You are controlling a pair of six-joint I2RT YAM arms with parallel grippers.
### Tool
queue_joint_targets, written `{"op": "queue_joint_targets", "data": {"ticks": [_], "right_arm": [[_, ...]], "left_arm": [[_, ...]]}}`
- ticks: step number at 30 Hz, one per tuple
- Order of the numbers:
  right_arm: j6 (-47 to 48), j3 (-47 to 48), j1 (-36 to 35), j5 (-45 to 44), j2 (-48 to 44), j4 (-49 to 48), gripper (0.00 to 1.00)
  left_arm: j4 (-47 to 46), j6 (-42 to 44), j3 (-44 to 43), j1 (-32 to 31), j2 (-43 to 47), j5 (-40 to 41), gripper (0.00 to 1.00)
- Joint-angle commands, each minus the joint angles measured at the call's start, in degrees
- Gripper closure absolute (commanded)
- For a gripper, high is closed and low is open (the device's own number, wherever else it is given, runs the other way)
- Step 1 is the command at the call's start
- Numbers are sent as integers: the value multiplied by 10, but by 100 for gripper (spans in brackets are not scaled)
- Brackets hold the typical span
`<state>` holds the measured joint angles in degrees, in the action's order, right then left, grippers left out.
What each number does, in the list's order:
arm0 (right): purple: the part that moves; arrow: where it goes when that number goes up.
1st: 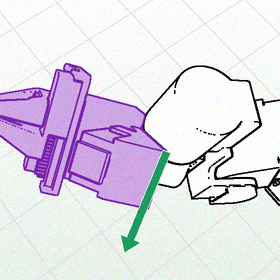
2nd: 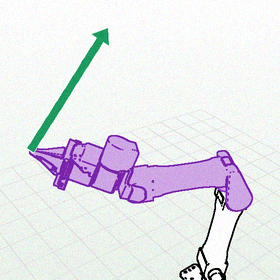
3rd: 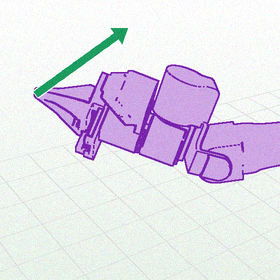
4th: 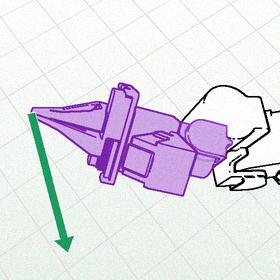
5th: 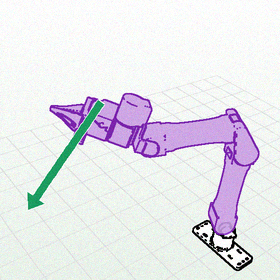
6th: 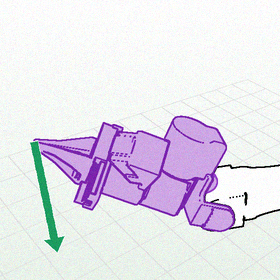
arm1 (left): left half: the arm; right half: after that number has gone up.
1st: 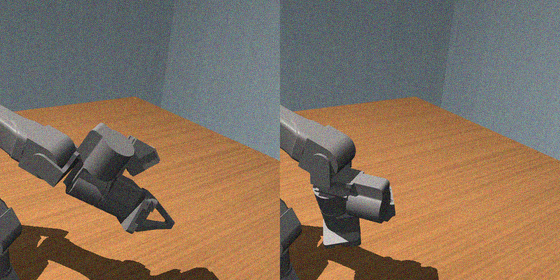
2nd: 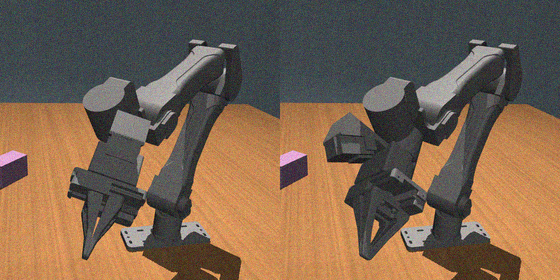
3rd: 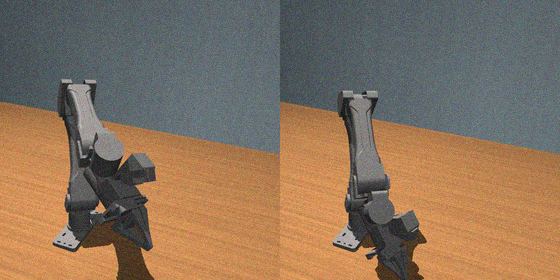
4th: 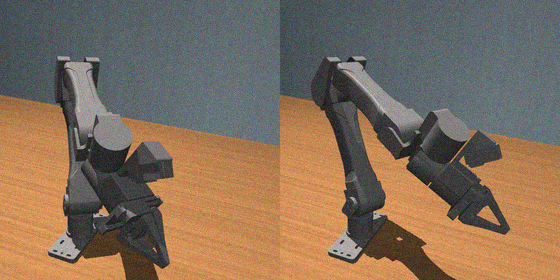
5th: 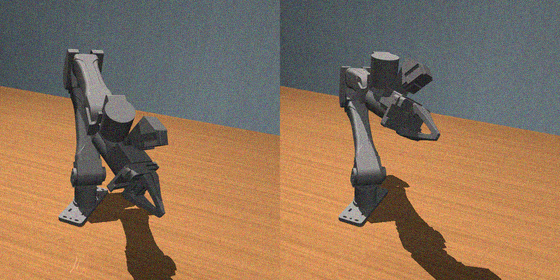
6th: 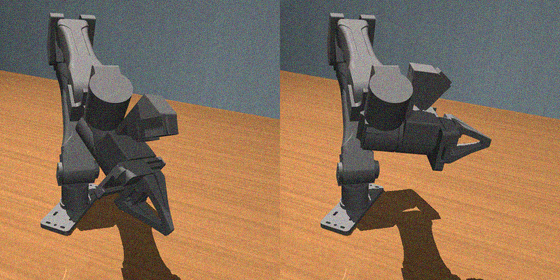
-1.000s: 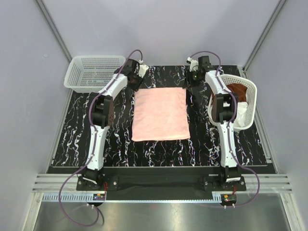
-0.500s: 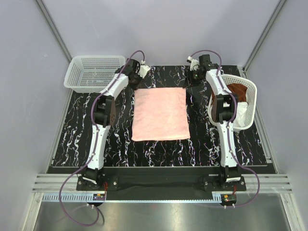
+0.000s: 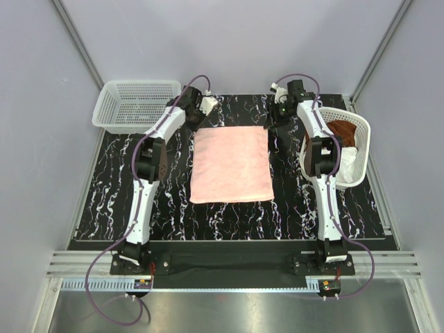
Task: Fold and stack the towels
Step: Fold the towel
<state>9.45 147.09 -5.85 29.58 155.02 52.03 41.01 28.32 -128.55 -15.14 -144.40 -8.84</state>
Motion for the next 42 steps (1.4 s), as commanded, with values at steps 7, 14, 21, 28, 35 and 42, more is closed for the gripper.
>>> {"op": "queue_joint_targets", "data": {"ticks": [7, 14, 21, 28, 35, 42], "right_arm": [[0, 46, 3, 12, 17, 17, 64], [8, 50, 2, 22, 16, 11, 75], [19, 35, 3, 28, 0, -13, 100], [21, -24, 3, 23, -30, -74, 100], [18, -115, 5, 19, -95, -162, 100], [5, -166, 7, 15, -140, -221, 100]], "left_arm": [[1, 27, -26, -9, -5, -2, 100], [-6, 31, -20, -15, -3, 5, 100], [-43, 25, 9, -14, 19, 7, 100], [-81, 10, 40, -14, 57, 26, 100], [-103, 8, 77, -13, 112, 65, 100], [-109, 7, 96, -14, 144, 78, 100]]}}
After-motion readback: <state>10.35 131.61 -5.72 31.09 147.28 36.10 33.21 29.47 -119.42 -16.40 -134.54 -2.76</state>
